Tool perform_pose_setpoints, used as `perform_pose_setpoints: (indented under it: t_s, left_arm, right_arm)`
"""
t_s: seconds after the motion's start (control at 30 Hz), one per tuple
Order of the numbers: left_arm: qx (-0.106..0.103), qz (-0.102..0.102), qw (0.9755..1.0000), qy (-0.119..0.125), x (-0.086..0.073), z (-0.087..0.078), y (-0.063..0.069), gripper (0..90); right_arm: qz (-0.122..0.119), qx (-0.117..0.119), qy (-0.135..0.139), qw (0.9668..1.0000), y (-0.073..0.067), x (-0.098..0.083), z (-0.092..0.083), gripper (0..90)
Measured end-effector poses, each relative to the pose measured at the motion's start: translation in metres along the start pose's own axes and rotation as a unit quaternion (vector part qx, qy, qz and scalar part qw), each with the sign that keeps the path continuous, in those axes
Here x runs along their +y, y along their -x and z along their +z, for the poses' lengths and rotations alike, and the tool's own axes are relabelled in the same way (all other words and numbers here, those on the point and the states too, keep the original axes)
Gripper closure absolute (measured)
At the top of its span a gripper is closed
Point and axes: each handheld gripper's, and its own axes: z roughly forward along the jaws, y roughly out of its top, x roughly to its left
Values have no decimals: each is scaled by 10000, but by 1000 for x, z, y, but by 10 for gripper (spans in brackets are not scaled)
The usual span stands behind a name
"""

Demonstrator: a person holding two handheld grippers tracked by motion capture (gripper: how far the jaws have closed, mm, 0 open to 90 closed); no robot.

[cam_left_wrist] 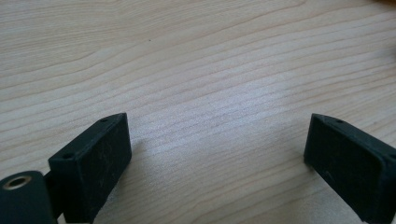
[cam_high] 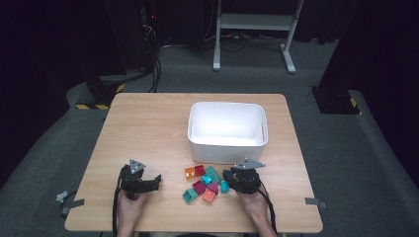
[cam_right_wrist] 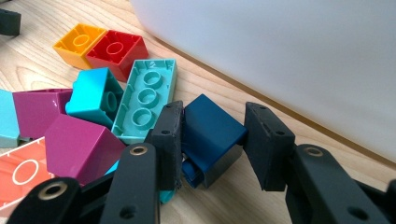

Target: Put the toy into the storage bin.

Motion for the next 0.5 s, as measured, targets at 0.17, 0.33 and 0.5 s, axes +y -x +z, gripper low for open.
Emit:
perform_pose_setpoints:
  t_s: [0.17,0.33,0.5]
  left_arm:
    - [0,-1,10000,0,0,0,0,75]
    - [0,-1,10000,0,0,0,0,75]
    - [-2,0,10000,-1,0,0,0,75]
  right_arm:
    - [-29,-6,38,10000,-1,0,-2,595]
    - [-55,-4,97,9999,-1,1,-8,596]
    - [-69,-10,135,9999,-1,1,-13,597]
